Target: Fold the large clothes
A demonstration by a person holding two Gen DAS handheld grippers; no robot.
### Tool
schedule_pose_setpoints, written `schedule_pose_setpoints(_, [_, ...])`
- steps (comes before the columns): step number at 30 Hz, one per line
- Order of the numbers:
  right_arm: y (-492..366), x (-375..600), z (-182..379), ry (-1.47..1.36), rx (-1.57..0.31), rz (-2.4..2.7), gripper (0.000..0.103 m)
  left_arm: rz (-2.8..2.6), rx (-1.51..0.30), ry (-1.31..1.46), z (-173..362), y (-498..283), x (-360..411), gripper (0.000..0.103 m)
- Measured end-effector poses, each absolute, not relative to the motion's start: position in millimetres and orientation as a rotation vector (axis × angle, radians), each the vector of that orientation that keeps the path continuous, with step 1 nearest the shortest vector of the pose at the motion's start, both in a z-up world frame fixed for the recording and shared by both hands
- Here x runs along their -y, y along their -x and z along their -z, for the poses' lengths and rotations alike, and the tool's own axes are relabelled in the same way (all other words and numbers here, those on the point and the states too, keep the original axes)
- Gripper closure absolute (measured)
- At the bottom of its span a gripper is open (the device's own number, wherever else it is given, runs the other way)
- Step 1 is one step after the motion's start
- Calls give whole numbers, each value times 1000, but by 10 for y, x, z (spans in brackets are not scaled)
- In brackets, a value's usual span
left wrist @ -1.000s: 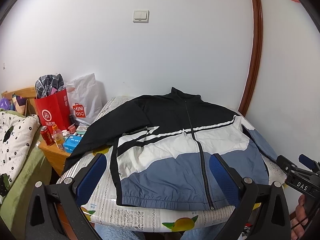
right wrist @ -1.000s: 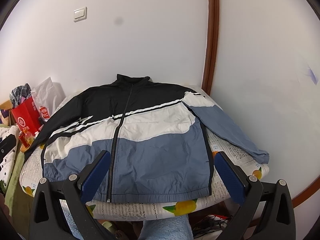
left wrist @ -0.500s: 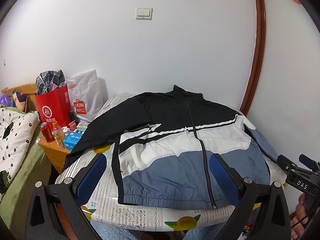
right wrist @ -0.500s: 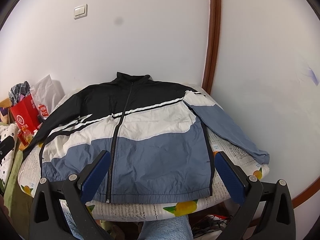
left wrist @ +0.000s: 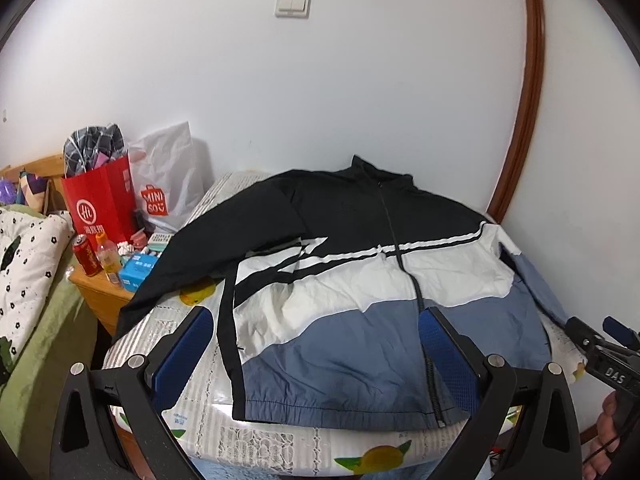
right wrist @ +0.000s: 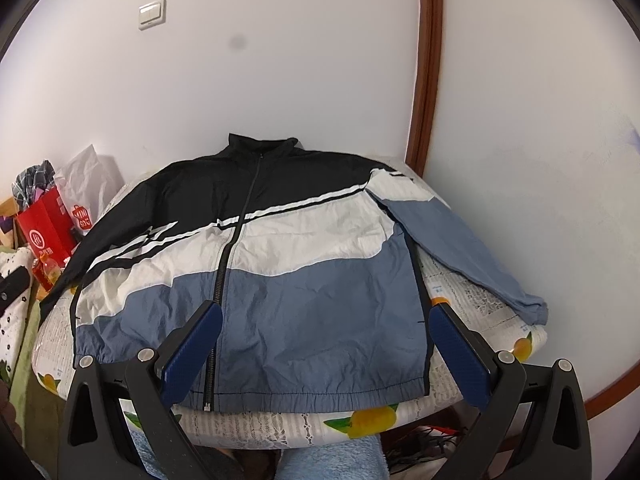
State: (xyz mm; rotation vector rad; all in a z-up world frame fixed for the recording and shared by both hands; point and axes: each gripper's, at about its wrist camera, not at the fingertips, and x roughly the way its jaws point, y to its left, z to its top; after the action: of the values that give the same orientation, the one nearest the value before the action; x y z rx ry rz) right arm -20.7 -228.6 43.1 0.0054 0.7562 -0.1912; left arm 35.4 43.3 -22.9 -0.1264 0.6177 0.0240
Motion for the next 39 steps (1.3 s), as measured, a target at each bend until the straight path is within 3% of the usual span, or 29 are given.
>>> schedule_pose_setpoints(25, [-689, 1995, -225, -15, -761, 178, 2, -236, -851, 233, 1134, -1085, -1757, 1])
schedule_pose_setpoints(36, [-976, 1951, 65, 19, -824, 249, 2, -243, -898, 223, 1429, -1515, -2097, 18])
schedule_pose_setpoints(39, [-1019, 1942, 136, 30, -846, 273, 2, -240, -898, 200, 1462, -1611, -2133, 18])
